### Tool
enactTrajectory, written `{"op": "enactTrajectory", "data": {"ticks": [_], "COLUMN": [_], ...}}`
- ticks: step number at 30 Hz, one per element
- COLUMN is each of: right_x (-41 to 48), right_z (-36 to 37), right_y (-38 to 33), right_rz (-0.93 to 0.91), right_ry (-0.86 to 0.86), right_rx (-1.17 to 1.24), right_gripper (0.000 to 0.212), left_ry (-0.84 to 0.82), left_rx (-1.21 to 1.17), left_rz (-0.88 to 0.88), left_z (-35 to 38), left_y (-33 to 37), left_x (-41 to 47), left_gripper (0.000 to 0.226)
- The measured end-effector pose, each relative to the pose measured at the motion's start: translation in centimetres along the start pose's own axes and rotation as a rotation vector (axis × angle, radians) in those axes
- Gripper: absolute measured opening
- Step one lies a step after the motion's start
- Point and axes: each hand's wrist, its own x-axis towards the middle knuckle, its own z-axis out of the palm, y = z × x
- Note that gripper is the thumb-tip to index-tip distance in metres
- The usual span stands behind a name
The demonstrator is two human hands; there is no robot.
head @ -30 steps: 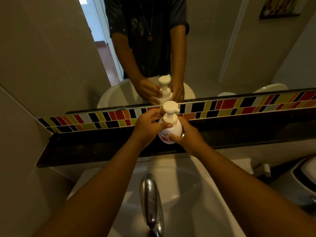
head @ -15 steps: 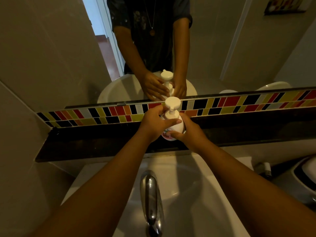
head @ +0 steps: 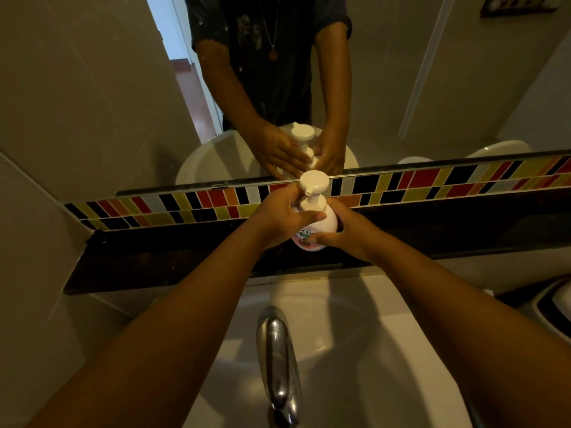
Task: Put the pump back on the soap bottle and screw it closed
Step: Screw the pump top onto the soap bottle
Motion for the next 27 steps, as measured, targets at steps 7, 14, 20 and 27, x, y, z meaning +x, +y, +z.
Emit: {"op": "enactTrajectory", "data": {"ticks": [7,14,20,27], "right_x": [0.2,-0.2,0.3,1.5], "right_z": [-0.1,-2.0,-0.3,2.4], "right_y": [-0.8,-3.5,-10.6,-13.4], "right_rz": [-0.003,0.063,-0.130,-0.148], "right_ry": [-0.097,-0.030,0.036,-0.001], "right_rx": [0.036,0.053,0.109,-0.087], "right_gripper": [0.093,0.076,0.037,0.039], "left_ry": [0.094,0.250,0.338,0.319], "left_rx": [-0.093,-0.135,-0.090,-0.065], "left_rz": [0.006,0.027,0.017,-0.008], "left_z": [0.6,-2.9,-5.1,-5.4], "left_y": [-0.7,-1.6,-3.1,-4.4], "left_x": [-1.6,-3.5,-4.6,-5.0], "left_gripper": [0.070,0.048,0.050,0.059]}}
